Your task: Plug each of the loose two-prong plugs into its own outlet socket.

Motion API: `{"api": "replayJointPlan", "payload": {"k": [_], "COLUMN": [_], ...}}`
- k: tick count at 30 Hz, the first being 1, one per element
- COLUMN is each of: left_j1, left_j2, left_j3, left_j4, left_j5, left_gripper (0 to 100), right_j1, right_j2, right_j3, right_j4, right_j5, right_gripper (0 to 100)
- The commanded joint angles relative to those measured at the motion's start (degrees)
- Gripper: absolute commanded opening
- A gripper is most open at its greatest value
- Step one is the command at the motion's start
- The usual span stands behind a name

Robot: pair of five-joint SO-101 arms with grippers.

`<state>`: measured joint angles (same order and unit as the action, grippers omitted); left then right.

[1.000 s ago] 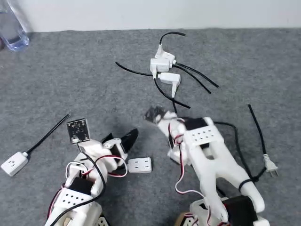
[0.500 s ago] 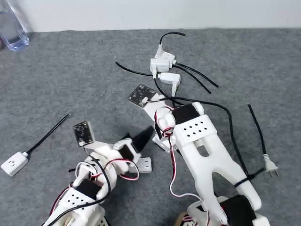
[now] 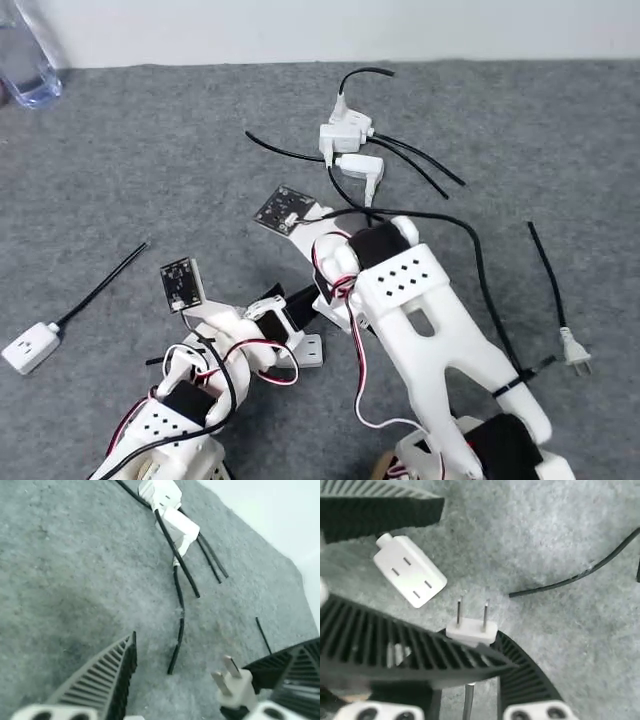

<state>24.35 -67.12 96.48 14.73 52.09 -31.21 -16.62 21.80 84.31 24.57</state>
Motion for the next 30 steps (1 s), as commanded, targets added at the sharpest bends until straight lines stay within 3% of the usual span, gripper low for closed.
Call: {"api": "replayJointPlan", "payload": {"k": [1, 15, 30], "left_j1": [1.05, 0.70, 0.70], "left_j2": [-0.44, -0.44, -0.44], "left_j3": [-0.22, -0.22, -0.22], "left_j4": [-0.18, -0.18, -0.09], "left_j5": [0.35, 0.35, 0.35], "left_gripper": [43, 43, 43], "right_j1": [-1.80, -4.53, -4.53], "right_j2": [-1.01, -1.01, -1.01], "right_j3": [-7.38, -21.01, -23.03], "right_j4": [3.30, 14.55, 16.40], "right_j5": [-0.79, -0.88, -0.35], "right_gripper": [0.8, 0.8, 0.8]}}
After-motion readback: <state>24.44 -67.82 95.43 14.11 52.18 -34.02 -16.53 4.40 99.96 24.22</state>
